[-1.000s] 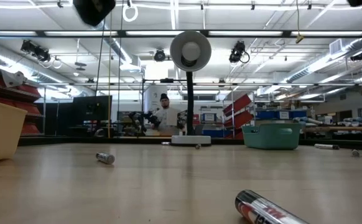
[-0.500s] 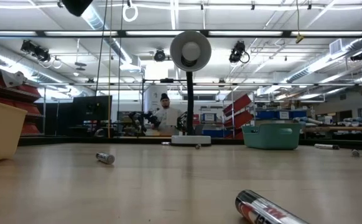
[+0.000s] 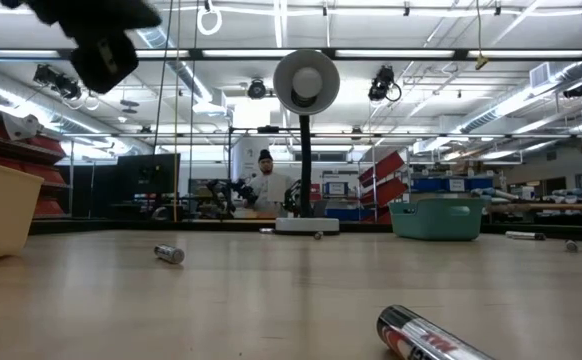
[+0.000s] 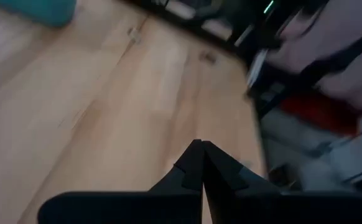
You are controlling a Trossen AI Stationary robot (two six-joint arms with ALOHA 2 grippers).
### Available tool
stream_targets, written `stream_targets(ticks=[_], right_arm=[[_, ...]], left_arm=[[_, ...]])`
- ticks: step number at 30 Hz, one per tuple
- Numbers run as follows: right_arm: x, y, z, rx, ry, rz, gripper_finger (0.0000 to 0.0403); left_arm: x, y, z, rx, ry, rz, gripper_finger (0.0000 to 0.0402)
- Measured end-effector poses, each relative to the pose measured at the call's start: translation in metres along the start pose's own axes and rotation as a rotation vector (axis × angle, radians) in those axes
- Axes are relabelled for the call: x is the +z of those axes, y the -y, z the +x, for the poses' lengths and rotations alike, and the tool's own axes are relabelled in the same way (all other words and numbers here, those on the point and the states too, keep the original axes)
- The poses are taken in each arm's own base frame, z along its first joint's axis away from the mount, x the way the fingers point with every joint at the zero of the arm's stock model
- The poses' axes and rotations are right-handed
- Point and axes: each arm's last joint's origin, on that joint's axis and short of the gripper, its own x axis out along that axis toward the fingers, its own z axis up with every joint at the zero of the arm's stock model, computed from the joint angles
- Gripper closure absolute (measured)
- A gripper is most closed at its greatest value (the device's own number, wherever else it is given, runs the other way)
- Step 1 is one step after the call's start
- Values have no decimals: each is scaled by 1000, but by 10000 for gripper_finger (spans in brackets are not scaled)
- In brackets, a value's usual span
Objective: Sort batteries
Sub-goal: Put the golden battery into the yellow bin
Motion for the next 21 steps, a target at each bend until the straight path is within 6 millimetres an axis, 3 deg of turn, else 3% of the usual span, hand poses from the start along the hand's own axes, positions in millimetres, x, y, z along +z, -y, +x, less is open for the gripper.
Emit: stream_targets(ticks=[10,21], right_arm=[[11,11,46,75,-56,79,208],[13,7,43,47,-142,137,208]], left_arm=[[4,3,-1,-14,18,42,389],[4,3,-1,-11,17,-14,389]])
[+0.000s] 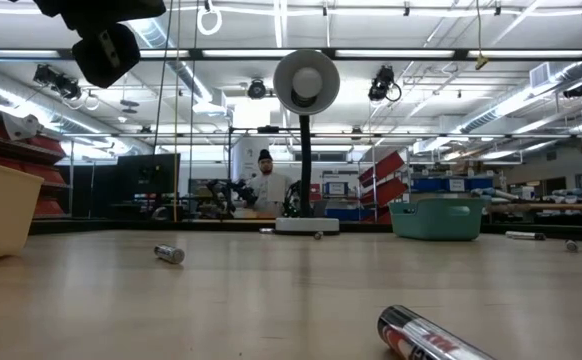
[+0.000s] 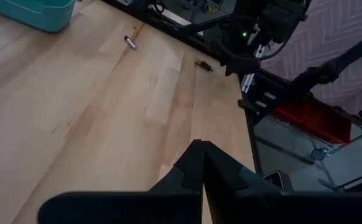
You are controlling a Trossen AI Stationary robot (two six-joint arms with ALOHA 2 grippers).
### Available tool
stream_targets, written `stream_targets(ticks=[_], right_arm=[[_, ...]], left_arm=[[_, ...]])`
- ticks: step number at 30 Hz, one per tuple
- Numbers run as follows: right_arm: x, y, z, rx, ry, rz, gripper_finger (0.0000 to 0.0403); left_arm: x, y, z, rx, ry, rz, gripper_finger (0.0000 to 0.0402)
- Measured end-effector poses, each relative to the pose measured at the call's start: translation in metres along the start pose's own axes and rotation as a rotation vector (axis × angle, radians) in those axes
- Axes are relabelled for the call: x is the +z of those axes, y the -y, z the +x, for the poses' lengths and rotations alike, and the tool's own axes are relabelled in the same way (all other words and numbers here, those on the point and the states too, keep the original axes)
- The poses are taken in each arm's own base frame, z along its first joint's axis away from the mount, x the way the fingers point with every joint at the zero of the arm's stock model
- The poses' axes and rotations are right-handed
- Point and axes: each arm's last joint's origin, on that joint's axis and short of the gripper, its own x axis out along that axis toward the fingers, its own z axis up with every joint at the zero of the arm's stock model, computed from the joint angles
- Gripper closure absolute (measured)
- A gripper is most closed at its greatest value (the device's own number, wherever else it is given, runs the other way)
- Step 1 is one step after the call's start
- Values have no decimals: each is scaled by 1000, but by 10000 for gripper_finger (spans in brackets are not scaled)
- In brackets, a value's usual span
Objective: Sort batteries
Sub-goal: Put the golden battery into the yellow bin
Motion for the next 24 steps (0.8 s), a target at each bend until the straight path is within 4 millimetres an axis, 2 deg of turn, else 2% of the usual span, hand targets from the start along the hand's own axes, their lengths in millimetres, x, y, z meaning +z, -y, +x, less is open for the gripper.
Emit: stream_targets(ticks=[9,13,19,24], right_arm=[[26,6,-8,-123,153,19,209],[37,4,-8,-106,218,-33,210],[51,6,2,-73,181,-76,213],[54,6,3,-77,181,-85,232]], left_arm=[[0,0,0,10,7,-16,389],[0,0,0,10,7,-19,389],[0,0,0,11,7,-67,389],[0,0,0,11,7,-80,389]])
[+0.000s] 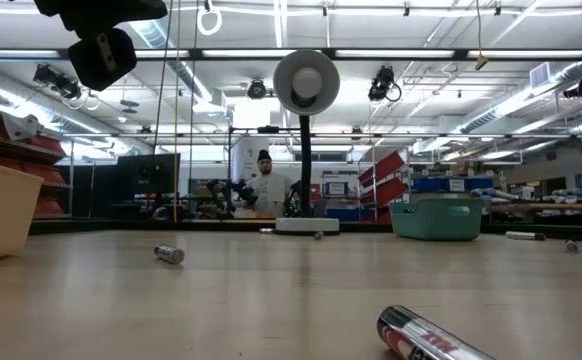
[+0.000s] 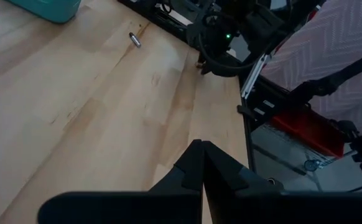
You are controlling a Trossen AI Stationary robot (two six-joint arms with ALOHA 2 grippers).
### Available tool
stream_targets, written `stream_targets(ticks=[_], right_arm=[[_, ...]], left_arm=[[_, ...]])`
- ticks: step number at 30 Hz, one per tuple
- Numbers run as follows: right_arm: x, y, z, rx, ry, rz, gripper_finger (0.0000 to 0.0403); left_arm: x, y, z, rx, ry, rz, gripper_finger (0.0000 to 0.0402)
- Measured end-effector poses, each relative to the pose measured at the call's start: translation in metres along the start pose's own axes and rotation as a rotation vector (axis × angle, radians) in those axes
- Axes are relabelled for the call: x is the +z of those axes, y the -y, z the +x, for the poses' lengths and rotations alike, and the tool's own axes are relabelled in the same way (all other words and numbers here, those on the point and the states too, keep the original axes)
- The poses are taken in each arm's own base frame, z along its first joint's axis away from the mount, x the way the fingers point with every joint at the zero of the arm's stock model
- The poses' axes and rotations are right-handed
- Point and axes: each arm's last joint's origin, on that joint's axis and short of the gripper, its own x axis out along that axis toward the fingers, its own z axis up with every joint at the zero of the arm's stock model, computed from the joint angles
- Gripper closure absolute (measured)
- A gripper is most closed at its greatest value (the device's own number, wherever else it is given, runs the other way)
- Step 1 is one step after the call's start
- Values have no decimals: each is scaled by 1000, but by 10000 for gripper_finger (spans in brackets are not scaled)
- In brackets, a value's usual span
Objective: Sort batteries
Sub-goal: Put the golden battery into the yellow bin
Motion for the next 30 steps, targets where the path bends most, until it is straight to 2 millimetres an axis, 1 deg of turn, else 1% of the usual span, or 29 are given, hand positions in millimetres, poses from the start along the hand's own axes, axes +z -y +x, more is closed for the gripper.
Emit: stream_targets(ticks=[5,12,16,20,23,27,30], right_arm=[[1,-1,0,2,2,-37,279],[2,0,0,-5,11,-56,377],[2,0,0,-4,17,-57,379],[4,-1,0,0,25,-42,376],[7,-4,-4,10,38,-35,375],[14,-14,-15,81,135,-31,376],[20,-23,-22,149,223,-41,375]], left_arm=[[0,0,0,3,-3,-15,389],[0,0,0,3,-3,-15,389],[0,0,0,8,1,-11,389],[0,-1,0,16,9,64,383],[1,-1,0,29,31,60,378],[7,5,0,-19,97,20,376],[13,10,1,-43,184,-19,375]])
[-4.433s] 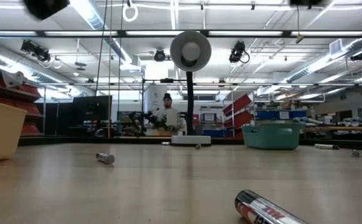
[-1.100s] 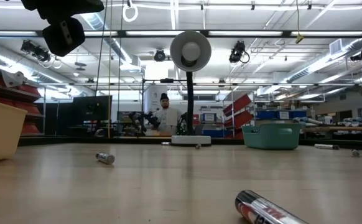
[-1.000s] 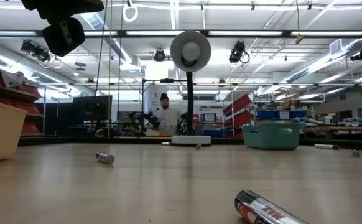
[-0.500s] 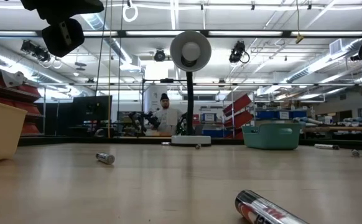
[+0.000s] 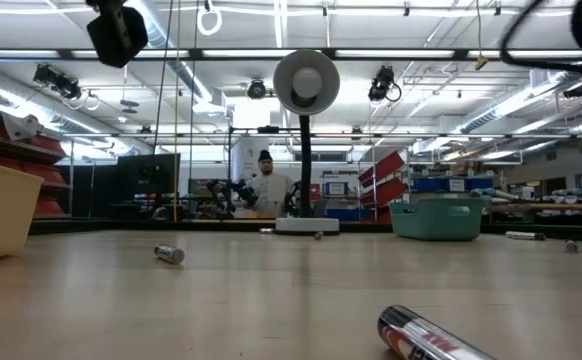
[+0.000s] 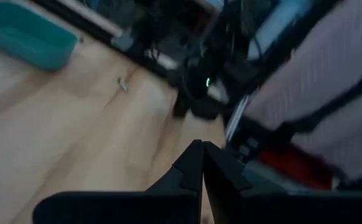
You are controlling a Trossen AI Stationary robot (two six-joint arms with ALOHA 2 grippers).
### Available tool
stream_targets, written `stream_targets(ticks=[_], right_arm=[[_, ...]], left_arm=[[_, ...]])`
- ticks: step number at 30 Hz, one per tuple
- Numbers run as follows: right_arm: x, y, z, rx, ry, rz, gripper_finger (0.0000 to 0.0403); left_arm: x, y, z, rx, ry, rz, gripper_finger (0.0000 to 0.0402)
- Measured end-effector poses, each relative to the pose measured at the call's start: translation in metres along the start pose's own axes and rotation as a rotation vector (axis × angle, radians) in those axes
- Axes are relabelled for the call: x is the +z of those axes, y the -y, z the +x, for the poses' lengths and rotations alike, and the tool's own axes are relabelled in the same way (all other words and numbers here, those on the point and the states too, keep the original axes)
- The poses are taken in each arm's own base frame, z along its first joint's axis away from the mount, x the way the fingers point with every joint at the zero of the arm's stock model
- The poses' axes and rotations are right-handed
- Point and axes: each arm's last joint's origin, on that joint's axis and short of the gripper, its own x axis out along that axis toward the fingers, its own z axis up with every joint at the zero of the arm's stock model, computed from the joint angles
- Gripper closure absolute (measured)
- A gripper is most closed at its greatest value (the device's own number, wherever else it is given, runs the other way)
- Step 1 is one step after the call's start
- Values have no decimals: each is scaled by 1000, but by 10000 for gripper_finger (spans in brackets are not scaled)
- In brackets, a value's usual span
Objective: Sort batteries
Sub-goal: Put the golden battery into the yellow bin
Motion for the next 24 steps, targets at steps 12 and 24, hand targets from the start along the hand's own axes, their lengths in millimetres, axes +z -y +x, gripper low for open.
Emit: stream_targets(ticks=[12,24], right_arm=[[44,-45,-22,239,85,-188,376],[106,-66,-48,365,133,-407,376]], left_arm=[[9,-12,7,85,54,-18,374],[19,-27,12,196,112,85,373]])
